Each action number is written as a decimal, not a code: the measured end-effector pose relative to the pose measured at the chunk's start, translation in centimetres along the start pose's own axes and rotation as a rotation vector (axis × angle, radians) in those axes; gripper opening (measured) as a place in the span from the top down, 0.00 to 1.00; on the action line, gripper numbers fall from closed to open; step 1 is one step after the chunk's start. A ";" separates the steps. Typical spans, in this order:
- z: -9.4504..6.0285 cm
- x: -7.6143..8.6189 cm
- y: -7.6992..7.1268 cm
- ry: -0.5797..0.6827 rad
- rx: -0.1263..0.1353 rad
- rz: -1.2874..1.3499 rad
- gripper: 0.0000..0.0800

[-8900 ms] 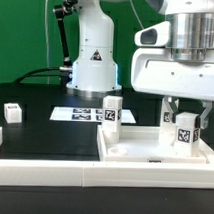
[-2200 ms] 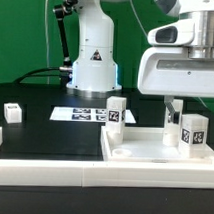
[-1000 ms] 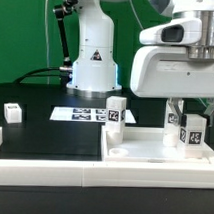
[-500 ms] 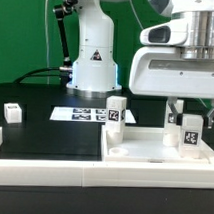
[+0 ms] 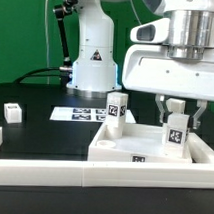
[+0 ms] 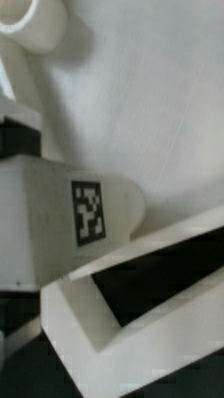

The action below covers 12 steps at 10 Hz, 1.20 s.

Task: Assemble square table

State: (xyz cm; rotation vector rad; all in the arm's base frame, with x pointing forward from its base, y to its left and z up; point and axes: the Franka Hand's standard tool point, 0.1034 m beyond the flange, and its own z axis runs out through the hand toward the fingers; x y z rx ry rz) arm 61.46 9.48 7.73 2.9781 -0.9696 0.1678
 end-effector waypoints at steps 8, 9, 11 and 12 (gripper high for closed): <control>-3.2 0.7 2.8 0.011 0.024 -0.185 0.19; -3.4 0.6 3.1 0.006 0.022 -0.179 0.19; -3.2 0.5 3.1 0.004 0.019 -0.181 0.19; -3.1 0.5 3.1 0.004 0.019 -0.182 0.19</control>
Offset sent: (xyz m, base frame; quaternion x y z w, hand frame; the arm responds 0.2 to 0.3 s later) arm 0.0000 0.0000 0.0000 0.0000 0.0000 0.0000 1.0000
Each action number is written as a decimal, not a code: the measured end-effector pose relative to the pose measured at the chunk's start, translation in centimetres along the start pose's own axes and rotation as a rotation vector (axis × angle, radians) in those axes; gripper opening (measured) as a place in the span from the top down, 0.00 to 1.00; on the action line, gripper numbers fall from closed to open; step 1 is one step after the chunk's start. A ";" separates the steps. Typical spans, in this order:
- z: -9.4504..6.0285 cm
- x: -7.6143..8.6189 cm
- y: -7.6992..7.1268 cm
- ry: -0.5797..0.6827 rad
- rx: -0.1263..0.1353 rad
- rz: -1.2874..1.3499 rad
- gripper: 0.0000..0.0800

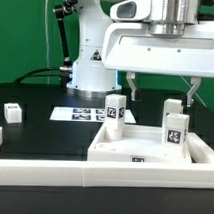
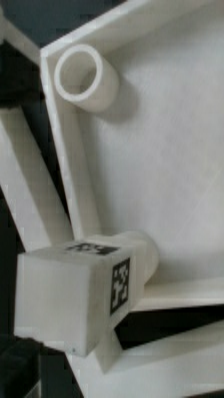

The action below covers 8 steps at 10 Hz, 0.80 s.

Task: Assemble square table

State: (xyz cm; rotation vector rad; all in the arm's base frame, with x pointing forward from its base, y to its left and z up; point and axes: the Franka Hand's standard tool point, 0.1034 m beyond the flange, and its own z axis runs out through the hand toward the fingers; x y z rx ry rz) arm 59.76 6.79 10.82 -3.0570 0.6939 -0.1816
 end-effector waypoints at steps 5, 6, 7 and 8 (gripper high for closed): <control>0.4 0.0 2.1 -0.014 -0.005 -0.201 0.19; 0.5 0.0 2.0 -0.014 -0.006 -0.202 0.19; 0.4 0.0 2.7 -0.011 -0.005 -0.259 0.19; 0.4 -0.2 4.6 -0.007 -0.007 -0.331 0.19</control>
Offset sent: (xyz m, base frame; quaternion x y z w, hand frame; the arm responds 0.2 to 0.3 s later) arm -0.0209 -0.0272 0.0006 0.0701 -0.0238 -0.0438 0.9963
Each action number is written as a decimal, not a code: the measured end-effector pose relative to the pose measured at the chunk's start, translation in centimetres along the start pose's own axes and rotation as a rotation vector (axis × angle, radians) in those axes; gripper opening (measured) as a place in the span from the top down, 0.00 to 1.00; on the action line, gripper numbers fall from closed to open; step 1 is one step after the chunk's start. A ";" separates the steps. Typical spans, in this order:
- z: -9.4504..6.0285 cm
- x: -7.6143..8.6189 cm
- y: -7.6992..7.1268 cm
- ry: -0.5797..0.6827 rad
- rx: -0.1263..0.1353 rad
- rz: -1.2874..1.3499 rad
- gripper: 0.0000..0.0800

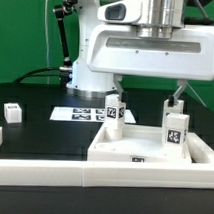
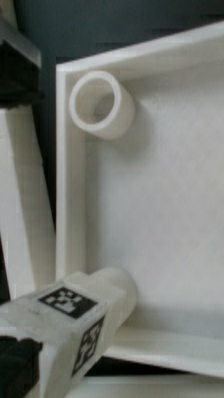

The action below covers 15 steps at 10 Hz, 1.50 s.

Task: Assemble square table

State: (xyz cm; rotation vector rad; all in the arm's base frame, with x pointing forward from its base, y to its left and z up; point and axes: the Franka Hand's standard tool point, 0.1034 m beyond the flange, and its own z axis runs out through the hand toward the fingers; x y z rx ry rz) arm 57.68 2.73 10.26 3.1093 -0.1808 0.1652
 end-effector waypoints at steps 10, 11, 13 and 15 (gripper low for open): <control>1.0 -0.9 14.7 -0.021 -0.031 -0.368 0.19; 1.2 -0.6 15.6 -0.035 -0.030 -0.374 0.19; 1.3 -0.9 15.5 -0.039 -0.029 -0.374 0.19; 1.4 -1.2 15.6 -0.043 -0.028 -0.374 0.19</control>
Offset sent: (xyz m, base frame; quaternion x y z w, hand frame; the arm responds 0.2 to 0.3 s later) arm 0.0000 0.0000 0.0000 0.0000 0.0000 0.0000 1.0000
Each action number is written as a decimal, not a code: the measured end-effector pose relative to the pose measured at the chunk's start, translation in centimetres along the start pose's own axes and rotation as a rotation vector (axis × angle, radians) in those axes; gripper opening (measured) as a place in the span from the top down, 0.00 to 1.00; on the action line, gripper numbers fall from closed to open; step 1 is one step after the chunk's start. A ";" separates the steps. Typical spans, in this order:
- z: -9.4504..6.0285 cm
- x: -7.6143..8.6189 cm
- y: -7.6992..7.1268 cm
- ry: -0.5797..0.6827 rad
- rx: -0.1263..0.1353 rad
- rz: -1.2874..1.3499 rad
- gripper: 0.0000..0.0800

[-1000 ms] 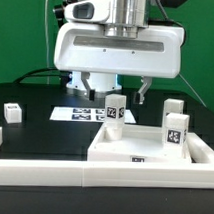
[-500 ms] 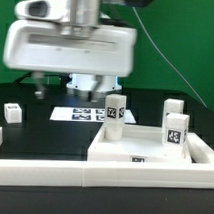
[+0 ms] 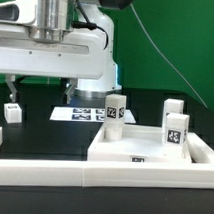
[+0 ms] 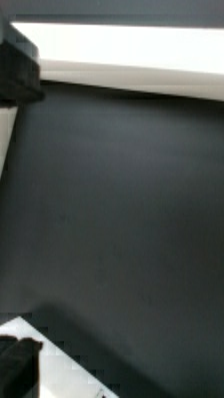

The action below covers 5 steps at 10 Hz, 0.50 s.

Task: Assemble square table

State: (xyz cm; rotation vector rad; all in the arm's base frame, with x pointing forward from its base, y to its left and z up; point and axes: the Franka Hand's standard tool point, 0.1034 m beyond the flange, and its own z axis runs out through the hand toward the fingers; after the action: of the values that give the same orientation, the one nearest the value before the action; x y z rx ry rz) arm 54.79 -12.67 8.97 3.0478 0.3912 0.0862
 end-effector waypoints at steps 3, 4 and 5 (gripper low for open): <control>0.9 -4.9 -0.6 0.010 -0.017 0.011 0.19; 1.3 -6.9 -1.5 0.002 -0.012 0.020 0.19; 1.7 -8.7 -1.9 -0.003 -0.012 0.017 0.19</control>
Offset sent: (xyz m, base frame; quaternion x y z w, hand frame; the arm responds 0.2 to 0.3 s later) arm -0.0809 0.0002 -0.0130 -0.0316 0.0122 0.0331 0.9989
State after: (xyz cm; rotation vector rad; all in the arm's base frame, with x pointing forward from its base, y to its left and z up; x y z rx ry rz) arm 46.03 -13.16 6.78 3.0396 0.3633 0.0843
